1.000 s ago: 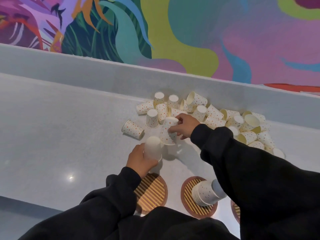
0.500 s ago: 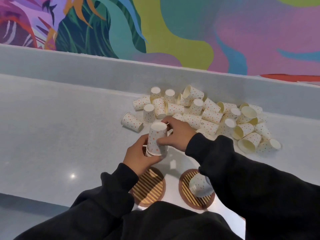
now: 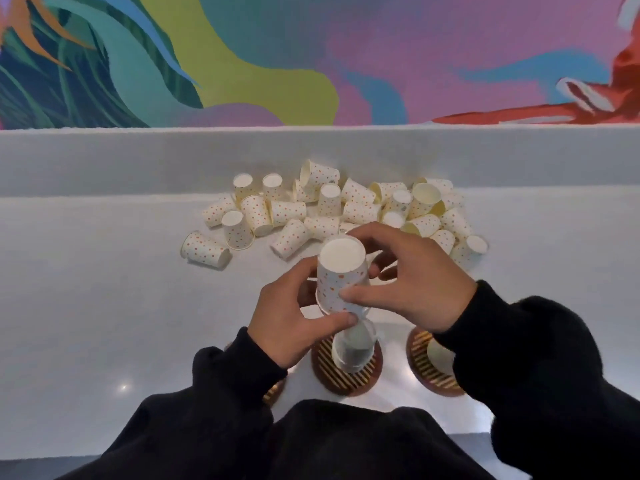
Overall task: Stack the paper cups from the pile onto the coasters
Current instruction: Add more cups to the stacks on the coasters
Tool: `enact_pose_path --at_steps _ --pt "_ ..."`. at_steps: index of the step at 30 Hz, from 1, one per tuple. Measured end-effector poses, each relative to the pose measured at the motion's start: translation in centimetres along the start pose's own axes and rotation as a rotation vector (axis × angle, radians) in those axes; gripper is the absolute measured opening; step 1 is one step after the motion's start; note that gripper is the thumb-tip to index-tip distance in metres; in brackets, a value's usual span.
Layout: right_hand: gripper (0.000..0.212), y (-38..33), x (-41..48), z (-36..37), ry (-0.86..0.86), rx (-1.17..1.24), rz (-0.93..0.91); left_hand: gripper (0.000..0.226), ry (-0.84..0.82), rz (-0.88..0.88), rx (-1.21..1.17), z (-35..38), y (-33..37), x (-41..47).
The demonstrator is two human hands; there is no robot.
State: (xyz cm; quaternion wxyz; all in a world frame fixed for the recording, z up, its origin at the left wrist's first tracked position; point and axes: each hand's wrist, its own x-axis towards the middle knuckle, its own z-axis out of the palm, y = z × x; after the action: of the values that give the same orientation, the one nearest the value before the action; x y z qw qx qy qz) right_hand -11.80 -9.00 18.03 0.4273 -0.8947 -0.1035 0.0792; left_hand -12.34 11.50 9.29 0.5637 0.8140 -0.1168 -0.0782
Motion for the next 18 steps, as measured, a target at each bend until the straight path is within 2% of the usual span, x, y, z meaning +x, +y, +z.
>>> enact_pose_path --at_steps 7,10,13,18 --pt "0.059 7.1 -5.0 2.8 0.009 0.039 0.138 0.071 -0.127 0.076 0.341 4.6 -2.6 -0.8" --pt "0.056 9.0 -5.6 5.2 -0.034 0.064 0.173 0.076 -0.18 0.047 0.398 5.7 -4.7 -1.0" --pt "0.056 10.5 -5.8 7.0 -0.065 0.084 0.211 0.064 -0.209 -0.001 0.413 6.7 -7.0 -1.4" --pt "0.059 11.6 -5.5 7.5 -0.093 0.117 0.261 0.059 -0.17 -0.064 0.365 7.0 -8.0 -1.5"
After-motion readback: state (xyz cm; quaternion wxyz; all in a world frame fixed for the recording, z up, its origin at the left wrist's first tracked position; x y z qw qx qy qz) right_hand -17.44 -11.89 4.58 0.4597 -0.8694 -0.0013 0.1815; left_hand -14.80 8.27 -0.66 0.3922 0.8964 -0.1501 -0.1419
